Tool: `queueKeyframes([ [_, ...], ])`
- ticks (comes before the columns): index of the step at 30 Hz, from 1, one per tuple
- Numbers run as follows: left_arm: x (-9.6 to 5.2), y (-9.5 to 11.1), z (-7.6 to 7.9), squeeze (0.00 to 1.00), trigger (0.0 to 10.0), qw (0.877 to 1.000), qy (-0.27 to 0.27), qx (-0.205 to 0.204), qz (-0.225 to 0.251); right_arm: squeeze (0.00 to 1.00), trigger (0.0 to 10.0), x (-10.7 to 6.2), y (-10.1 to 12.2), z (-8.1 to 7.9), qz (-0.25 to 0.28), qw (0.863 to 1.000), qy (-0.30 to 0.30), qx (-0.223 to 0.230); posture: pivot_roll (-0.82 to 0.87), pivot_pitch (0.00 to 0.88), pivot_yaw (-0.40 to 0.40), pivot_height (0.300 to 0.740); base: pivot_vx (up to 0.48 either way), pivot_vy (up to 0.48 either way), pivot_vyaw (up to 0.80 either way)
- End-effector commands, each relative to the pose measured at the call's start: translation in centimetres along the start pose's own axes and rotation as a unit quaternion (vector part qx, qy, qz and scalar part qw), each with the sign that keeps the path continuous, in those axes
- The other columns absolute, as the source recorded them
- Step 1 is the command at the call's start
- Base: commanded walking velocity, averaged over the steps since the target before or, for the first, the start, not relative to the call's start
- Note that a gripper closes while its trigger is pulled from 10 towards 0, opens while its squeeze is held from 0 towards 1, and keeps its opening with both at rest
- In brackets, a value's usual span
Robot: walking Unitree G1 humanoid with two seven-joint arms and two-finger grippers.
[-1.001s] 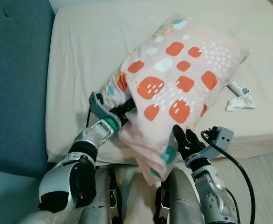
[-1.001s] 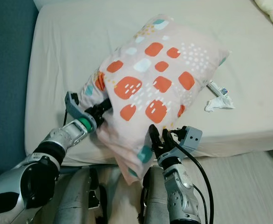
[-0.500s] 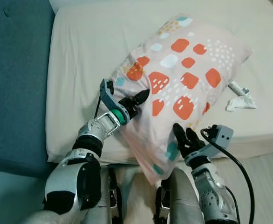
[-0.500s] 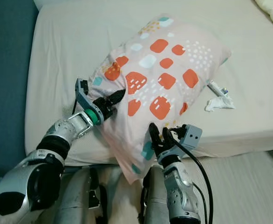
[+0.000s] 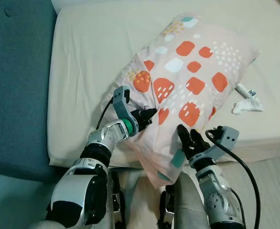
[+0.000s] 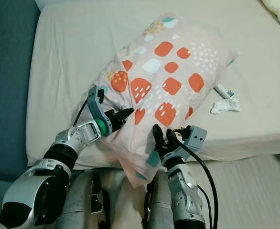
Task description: Clean up the room
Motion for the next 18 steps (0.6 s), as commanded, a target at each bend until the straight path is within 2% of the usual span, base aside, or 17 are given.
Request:
queueKeyframes([
  [1,0.3,-1.6,0.2,0.0,0.0,1.0,-0.002,-0.008,-0.026,0.0,10.0,-0.4,-0.8,0.4,-0.014,1.0,-0.012,0.001,-0.03,0.196,0.072,0.625,0.0,0.0,0.0],
  [6,0.3,-1.0,1.1,0.0,0.0,1.0,-0.01,0.017,-0.015,0.0,10.0,-0.4,-0.7,0.6,-0.012,1.0,-0.017,0.001,-0.03,0.196,0.072,0.625,0.0,0.0,0.0],
  [11,-0.2,1.4,2.7,0.0,0.0,0.997,-0.028,0.062,0.03,0.0,10.0,-0.3,-0.4,1.2,-0.008,1.0,-0.029,-0.009,-0.03,0.195,0.076,0.625,0.0,0.0,0.0],
  [13,-0.3,1.7,2.9,0.0,0.0,0.996,-0.029,0.071,0.036,0.0,10.0,-0.3,-0.4,1.3,-0.008,0.999,-0.031,-0.01,-0.03,0.195,0.076,0.625,0.0,0.0,0.0],
  [15,-1.1,3.3,3.9,0.0,0.0,0.985,-0.03,0.152,0.075,0.0,10.0,-0.3,-0.2,1.8,-0.007,0.999,-0.039,-0.021,-0.02,0.195,0.078,0.625,0.0,0.0,0.0],
  [16,-1.1,3.3,3.9,0.0,0.0,0.985,-0.03,0.152,0.075,0.0,10.0,-0.3,-0.2,1.8,-0.007,0.999,-0.039,-0.021,-0.02,0.195,0.078,0.625,0.0,0.0,0.0],
  [18,-2.3,4.9,4.8,0.0,0.0,0.972,-0.024,0.199,0.121,0.0,10.0,-0.2,0.0,2.4,-0.013,0.998,-0.053,-0.041,-0.02,0.192,0.076,0.625,0.0,0.0,0.0],
])
Point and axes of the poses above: a point about 5 cm out from each wrist's last joint towards the gripper, its own x axis pointing out of the wrist towards the gripper, its own y axis along the axis of the wrist's last joint, z = x × y, the point moved 1 cm from there along x, pointing out of the wrist towards the gripper, and after that the axes turned 10 degrees about -x, right-handed, at the moved point
